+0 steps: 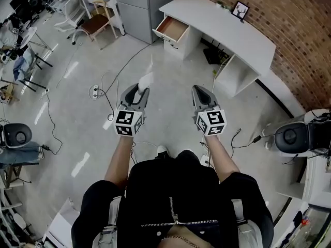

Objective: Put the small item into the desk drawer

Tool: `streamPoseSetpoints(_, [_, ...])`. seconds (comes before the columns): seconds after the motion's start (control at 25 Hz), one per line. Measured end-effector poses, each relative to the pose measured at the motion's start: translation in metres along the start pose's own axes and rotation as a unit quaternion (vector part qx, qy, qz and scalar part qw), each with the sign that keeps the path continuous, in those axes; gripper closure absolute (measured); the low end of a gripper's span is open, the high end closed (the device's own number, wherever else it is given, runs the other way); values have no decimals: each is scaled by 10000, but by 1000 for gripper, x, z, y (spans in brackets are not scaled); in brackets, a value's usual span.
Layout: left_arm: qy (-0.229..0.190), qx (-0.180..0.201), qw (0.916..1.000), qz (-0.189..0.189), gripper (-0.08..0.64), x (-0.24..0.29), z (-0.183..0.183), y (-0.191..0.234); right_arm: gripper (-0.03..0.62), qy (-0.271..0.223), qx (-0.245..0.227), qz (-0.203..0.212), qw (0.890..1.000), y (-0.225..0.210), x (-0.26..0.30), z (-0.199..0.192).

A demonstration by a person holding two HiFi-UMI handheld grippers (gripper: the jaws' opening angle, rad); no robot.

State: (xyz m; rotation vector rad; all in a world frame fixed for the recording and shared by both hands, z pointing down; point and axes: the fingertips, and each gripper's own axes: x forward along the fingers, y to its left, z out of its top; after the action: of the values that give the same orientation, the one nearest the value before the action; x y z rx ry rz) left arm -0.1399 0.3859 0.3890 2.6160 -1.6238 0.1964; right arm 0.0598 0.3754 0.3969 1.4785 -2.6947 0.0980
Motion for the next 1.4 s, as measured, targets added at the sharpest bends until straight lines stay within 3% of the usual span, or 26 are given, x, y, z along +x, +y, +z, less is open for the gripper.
streamPoseSetpoints(0.44, [22,-70,9997,-237,399,25,-3,23,591,45,-137,-106,9998,1,26,3])
streamPoseSetpoints(0.76, [106,-84,9996,-244,399,68,-5,35,591,171,-161,-70,9997,-27,65,-4])
streamPoseSetpoints(1.08, [154,-52,9998,-114,399,129,0,59,592,80,40,25,10000,-69,121,6])
streamPoseSetpoints(1.4, [207,-68,9997,98,399,212,20,77,591,126,34,245,9996,-140,189,21])
